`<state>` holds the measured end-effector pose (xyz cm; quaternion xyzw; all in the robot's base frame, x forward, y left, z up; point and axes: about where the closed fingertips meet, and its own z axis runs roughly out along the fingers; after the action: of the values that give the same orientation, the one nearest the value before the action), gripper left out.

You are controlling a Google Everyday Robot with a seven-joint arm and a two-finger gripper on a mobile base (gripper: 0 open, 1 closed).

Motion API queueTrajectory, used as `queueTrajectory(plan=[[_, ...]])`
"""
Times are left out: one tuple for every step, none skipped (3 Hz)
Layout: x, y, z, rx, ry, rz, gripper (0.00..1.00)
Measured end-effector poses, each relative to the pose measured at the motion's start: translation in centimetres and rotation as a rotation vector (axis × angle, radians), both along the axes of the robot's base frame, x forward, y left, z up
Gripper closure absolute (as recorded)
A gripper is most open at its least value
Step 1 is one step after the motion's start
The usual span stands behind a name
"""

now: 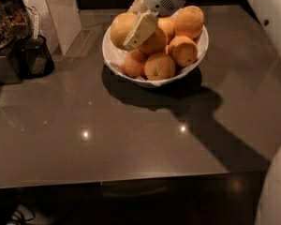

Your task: Pick orange from white bowl

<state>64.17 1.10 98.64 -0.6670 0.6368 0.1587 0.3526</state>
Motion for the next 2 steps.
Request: queueTrajectory(plan=[[-2.7,-1.7,1.9,0.085,-0.014,0.009,1.00],[-6.1,-3.7,3.3,0.171,-0.032,-0.016,1.00]])
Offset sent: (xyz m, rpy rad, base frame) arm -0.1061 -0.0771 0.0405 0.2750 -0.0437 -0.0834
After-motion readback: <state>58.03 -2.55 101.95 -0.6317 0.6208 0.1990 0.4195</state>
